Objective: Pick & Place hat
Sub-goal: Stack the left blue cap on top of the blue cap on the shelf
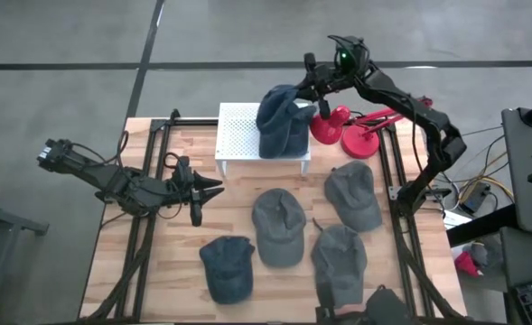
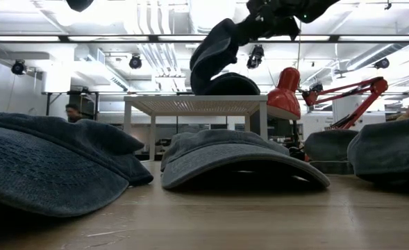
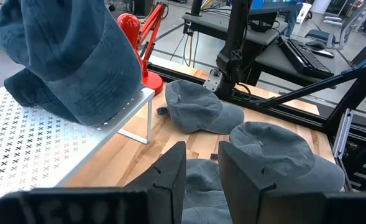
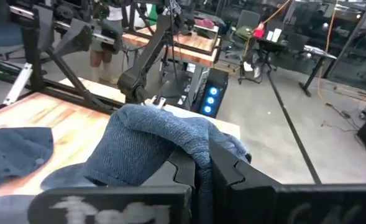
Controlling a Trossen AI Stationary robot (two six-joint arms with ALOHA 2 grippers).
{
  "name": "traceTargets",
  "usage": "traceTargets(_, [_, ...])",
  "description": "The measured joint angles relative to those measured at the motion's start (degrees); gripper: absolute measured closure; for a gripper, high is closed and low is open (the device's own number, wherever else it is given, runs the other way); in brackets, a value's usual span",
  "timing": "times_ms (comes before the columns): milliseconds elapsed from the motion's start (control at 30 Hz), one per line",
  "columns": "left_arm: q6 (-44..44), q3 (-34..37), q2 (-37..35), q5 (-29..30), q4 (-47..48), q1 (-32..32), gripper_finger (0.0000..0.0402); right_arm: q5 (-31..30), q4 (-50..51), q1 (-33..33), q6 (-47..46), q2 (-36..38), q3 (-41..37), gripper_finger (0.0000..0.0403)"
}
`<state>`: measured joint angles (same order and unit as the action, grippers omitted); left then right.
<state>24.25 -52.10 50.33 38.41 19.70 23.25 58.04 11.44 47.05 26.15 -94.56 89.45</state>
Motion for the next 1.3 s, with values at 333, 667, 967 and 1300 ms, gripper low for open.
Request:
traceTargets(333, [0.85,0.02,0.00,-0.09,0.00,0.02,0.0305,1.10,5.40,3.85,3.50,1.22,0.00,0.0394])
traceTargets(667, [1.09,0.07,0.00,-0.09,0.00,0.02,0.0305,0.50,15.89,6.01,13.15,1.11,-0.48,0.0394])
traceTargets(967, [1.44,0.07,0.00,-0.41,0.00,0.04,0.0305,-1.27,15.93,8.18,13.24,1.09,-0.59,0.0394])
traceTargets(1300, [1.48,0.07,0.00,-1.24,-0.01,0.04,0.0305,-4.39,20.40,8.37,14.18,1.07,-0.63,0.0394])
